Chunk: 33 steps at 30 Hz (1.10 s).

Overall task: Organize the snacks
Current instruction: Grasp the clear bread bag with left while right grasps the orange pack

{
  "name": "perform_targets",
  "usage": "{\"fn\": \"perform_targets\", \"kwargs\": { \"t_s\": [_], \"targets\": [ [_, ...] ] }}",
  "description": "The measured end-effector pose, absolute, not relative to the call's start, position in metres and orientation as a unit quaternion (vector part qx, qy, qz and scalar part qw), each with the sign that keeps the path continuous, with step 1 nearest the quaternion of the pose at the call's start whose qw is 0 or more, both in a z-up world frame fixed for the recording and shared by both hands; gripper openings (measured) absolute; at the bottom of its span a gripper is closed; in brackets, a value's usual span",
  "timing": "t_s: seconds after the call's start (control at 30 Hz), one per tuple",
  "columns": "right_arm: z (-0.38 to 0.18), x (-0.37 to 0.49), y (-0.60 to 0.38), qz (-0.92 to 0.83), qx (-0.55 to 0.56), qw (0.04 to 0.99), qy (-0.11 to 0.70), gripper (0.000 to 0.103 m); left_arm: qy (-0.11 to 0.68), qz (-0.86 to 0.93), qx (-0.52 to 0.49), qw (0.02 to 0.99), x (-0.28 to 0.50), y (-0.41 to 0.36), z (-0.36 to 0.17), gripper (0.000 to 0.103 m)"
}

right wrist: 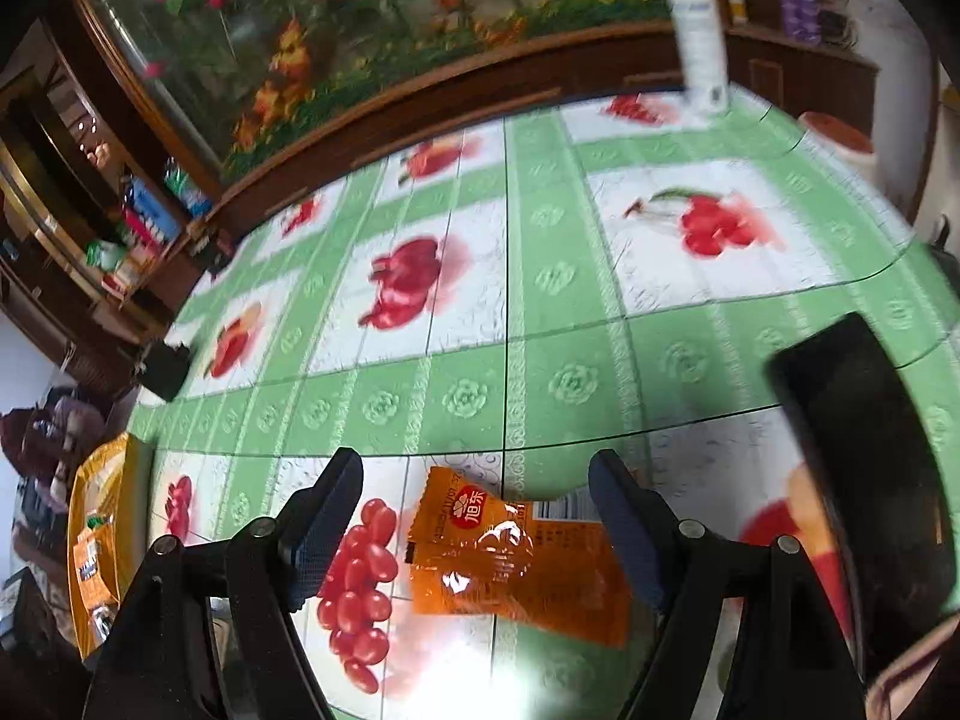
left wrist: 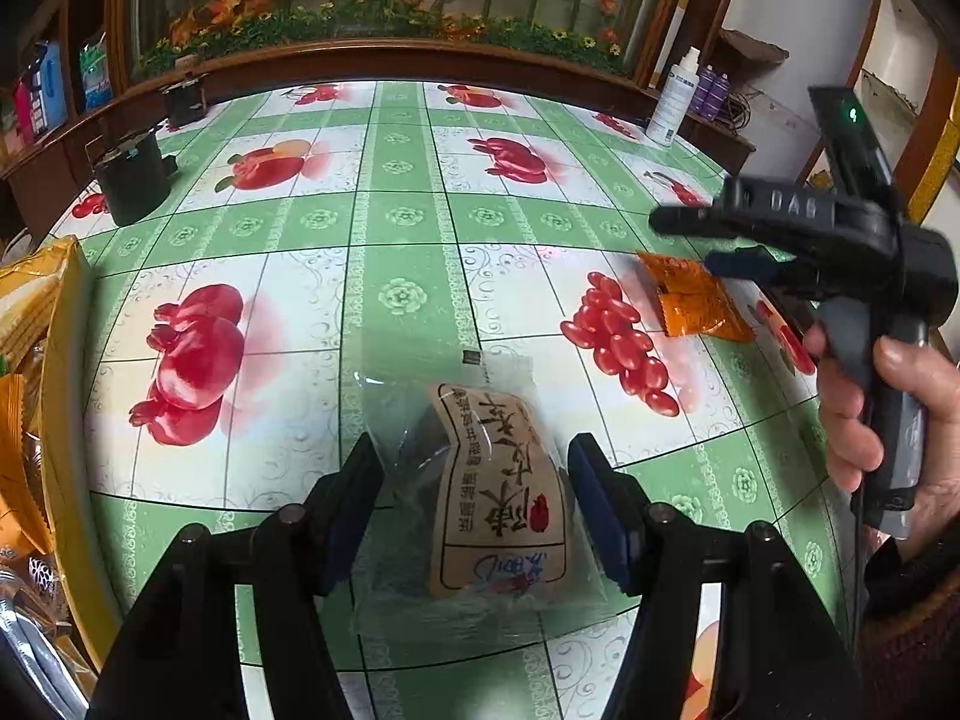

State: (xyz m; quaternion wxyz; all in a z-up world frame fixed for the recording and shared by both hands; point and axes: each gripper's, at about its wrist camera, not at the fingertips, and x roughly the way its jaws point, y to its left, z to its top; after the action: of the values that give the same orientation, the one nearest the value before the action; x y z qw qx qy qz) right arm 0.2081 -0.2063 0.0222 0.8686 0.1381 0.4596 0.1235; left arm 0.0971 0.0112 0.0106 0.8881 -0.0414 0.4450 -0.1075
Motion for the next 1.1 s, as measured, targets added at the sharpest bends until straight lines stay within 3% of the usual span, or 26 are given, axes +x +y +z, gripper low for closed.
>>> {"fn": "perform_targets", "kwargs": {
  "t_s": [0.37,0.5,0.67,0.9,1.1],
  "targets": [
    [0.024,0.137,-0.185,0.192,0.129,0.846,0.48,0.081,0.442,-0.105,-0.046,0.89,0.094,0.014,0.013,0.062],
    [0.027,0.137,-0.174,0.149,0.051,0.873,0.461,0.081,0.445,-0.108,-0.05,0.888,0.094,0.015,0.012,0.062],
    [0.012,0.141,-0.184,0.175,0.108,0.852,0.481,0.081,0.445,-0.106,-0.05,0.888,0.095,0.016,0.012,0.062],
    [0.011,0.09,-0.168,0.243,0.089,0.81,0.527,0.082,0.447,-0.098,-0.061,0.887,0.097,0.023,0.012,0.062],
    [0.041,0.08,-0.159,0.248,0.027,0.853,0.459,0.082,0.446,-0.095,-0.059,0.888,0.096,0.023,0.012,0.062]
  ]
}}
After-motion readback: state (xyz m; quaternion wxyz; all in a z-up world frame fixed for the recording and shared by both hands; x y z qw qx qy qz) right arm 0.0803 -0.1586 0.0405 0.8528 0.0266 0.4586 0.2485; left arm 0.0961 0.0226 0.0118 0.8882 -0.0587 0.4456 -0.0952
